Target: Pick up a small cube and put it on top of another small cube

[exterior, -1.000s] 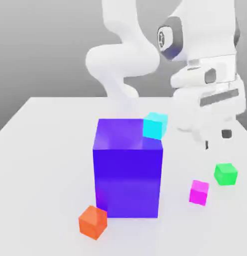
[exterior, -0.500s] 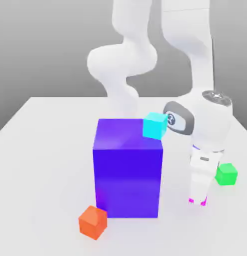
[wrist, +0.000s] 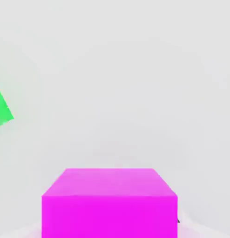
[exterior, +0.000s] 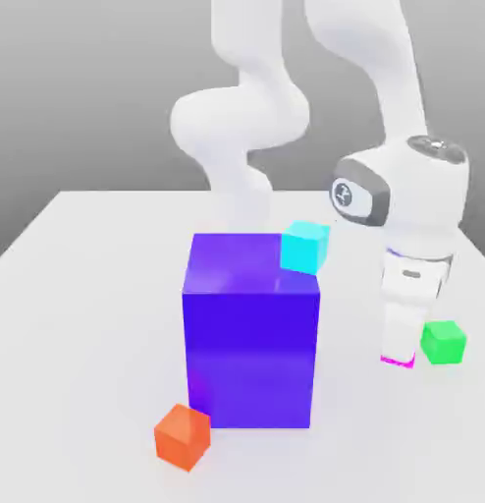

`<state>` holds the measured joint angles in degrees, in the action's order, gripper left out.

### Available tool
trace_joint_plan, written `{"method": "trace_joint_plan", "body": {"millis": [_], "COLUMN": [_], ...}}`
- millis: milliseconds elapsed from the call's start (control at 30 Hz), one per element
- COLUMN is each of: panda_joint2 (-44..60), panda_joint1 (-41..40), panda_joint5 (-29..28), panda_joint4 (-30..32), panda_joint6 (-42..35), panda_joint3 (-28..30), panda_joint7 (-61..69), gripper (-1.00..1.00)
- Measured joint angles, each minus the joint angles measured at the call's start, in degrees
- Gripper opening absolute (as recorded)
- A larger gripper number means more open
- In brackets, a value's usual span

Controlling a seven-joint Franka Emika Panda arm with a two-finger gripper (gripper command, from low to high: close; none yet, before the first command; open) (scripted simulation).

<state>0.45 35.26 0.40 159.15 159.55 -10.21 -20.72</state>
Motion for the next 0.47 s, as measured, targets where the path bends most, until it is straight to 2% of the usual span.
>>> {"method": "trace_joint_plan", "body": {"millis": [133, 233, 333, 367, 467], "panda_joint2": [-3.8, 0.2, 6.3, 7.5, 7.5], "panda_joint1": [7.2, 7.3, 8.2, 8.5, 8.5], "panda_joint5": [1.6, -0.9, -5.3, -6.2, -6.2], "panda_joint4": [-1.6, -2.1, -2.5, -2.6, -2.6], "panda_joint6": [-5.3, -1.9, 3.6, 4.7, 4.7], "panda_joint3": [-3.4, -3.7, -1.6, -1.1, -1.1], "panda_joint7": [-8.2, -11.7, -15.2, -15.9, -15.9], "gripper": [-1.0, -1.0, -1.0, 1.0, 1.0]}}
